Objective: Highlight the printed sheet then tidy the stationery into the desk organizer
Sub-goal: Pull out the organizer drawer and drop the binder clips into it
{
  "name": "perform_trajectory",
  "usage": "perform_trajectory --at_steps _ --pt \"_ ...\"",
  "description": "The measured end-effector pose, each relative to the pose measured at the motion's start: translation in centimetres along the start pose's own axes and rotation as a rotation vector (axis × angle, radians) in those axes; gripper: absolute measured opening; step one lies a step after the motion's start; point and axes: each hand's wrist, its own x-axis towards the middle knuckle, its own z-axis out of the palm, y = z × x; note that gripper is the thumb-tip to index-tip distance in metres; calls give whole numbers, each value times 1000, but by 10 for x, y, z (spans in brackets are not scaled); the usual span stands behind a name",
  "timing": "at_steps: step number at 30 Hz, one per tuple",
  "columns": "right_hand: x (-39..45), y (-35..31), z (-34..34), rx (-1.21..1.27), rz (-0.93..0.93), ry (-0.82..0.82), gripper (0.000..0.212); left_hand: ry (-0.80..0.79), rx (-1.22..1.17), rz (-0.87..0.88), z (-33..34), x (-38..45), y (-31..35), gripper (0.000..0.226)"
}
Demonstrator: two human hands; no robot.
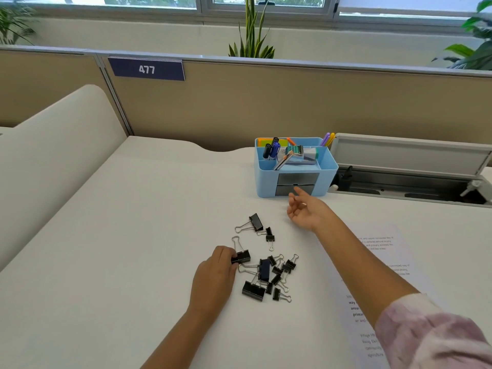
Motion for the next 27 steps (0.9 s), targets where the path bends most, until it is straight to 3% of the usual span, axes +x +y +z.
perform_trajectory --at_steps 7,17,27 --pt "6 1 9 212 38 -1 51 2 -4 1 1 0 -1 34" --pt "3 -2 6 255 19 -143 38 9 -8 4 0 0 -1 36" --pt "-14 12 2 299 57 -123 20 9 -8 2 2 1 -2 35"
